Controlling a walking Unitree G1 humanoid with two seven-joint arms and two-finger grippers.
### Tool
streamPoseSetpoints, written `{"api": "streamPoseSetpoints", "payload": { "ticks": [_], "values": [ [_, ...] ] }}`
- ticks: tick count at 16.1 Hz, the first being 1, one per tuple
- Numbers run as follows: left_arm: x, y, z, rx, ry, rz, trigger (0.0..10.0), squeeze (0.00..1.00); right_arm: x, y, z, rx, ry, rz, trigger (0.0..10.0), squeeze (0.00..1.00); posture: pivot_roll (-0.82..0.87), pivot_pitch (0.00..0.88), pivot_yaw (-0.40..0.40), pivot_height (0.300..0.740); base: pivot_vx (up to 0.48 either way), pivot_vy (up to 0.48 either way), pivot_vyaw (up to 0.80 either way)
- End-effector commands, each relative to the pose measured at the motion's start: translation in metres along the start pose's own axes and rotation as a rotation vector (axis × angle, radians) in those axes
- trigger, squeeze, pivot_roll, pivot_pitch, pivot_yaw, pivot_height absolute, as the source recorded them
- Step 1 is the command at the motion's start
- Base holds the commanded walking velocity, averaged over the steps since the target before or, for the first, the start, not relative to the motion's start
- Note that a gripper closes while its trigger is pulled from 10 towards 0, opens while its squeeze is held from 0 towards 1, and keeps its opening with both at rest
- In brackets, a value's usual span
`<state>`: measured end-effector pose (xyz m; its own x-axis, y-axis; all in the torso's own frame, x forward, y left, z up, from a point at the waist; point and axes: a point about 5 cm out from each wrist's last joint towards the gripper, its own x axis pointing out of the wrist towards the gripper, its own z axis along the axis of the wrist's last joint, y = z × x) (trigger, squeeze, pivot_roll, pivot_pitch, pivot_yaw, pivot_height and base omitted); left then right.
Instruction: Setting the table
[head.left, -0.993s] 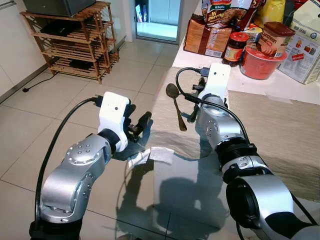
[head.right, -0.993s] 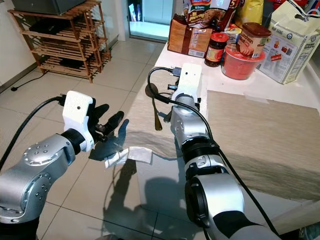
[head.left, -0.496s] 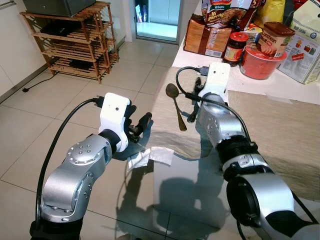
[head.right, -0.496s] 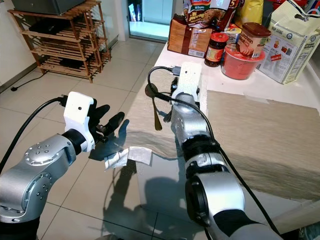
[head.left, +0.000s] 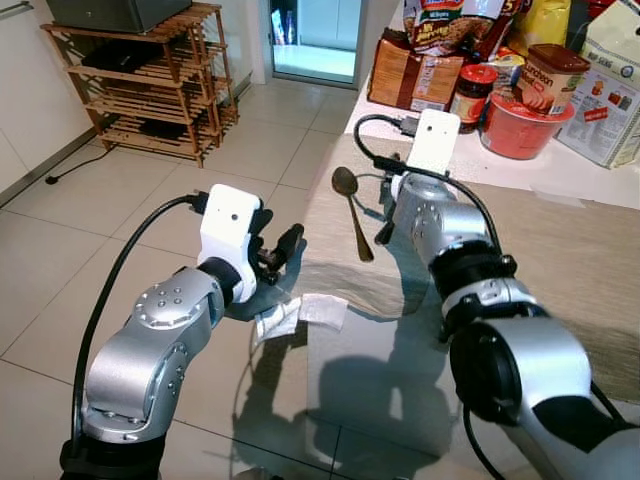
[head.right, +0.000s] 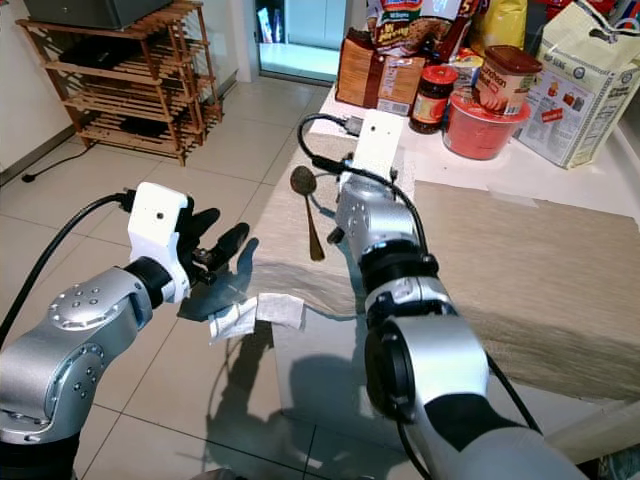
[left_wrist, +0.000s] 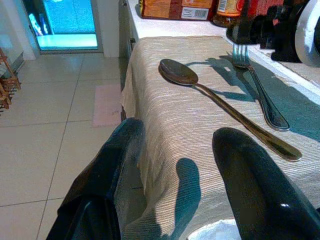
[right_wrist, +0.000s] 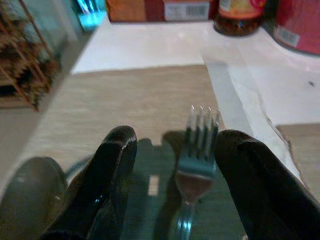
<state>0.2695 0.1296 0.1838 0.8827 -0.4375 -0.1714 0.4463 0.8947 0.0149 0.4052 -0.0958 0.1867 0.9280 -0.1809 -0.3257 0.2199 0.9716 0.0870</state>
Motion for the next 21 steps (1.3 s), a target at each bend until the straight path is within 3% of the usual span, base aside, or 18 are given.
{"api": "streamPoseSetpoints", "payload": {
  "ticks": [1, 8, 12, 13, 14, 21],
  "values": [
    [0.002, -0.001, 0.002, 0.014, -0.005, -0.005, 10.0, 0.0, 0.002, -0.003, -0.002, 0.01, 0.035, -0.01, 10.0, 0.0, 0.1, 0.0, -0.004, 0.74, 0.0, 0.0, 0.0],
    [0.002, -0.001, 0.004, 0.015, -0.009, -0.007, 10.0, 0.0, 0.002, -0.01, -0.048, 0.053, 0.298, -0.054, 10.0, 0.0, 0.1, 0.0, -0.005, 0.74, 0.0, 0.0, 0.0],
    [0.003, 0.0, 0.006, 0.016, -0.012, -0.008, 10.0, 0.0, 0.0, -0.009, -0.062, 0.081, 0.373, -0.057, 10.0, 0.0, 0.1, 0.0, -0.004, 0.74, 0.0, 0.0, 0.0],
    [0.003, 0.0, 0.006, 0.016, -0.012, -0.008, 10.0, 0.0, -0.001, -0.008, -0.066, 0.081, 0.382, -0.053, 2.4, 0.0, 0.1, 0.0, -0.004, 0.74, 0.0, 0.0, 0.0],
    [0.003, 0.0, 0.006, 0.015, -0.012, -0.008, 10.0, 0.0, -0.001, -0.008, -0.069, 0.077, 0.39, -0.05, 0.0, 0.0, 0.1, 0.0, -0.005, 0.74, 0.0, 0.0, 0.0],
    [0.004, -0.002, 0.004, -0.015, -0.002, -0.017, 10.0, 0.0, -0.004, -0.005, -0.081, 0.051, 0.418, -0.044, 0.0, 0.0, 0.09, 0.0, -0.009, 0.74, 0.0, 0.0, 0.0]
  ]
}}
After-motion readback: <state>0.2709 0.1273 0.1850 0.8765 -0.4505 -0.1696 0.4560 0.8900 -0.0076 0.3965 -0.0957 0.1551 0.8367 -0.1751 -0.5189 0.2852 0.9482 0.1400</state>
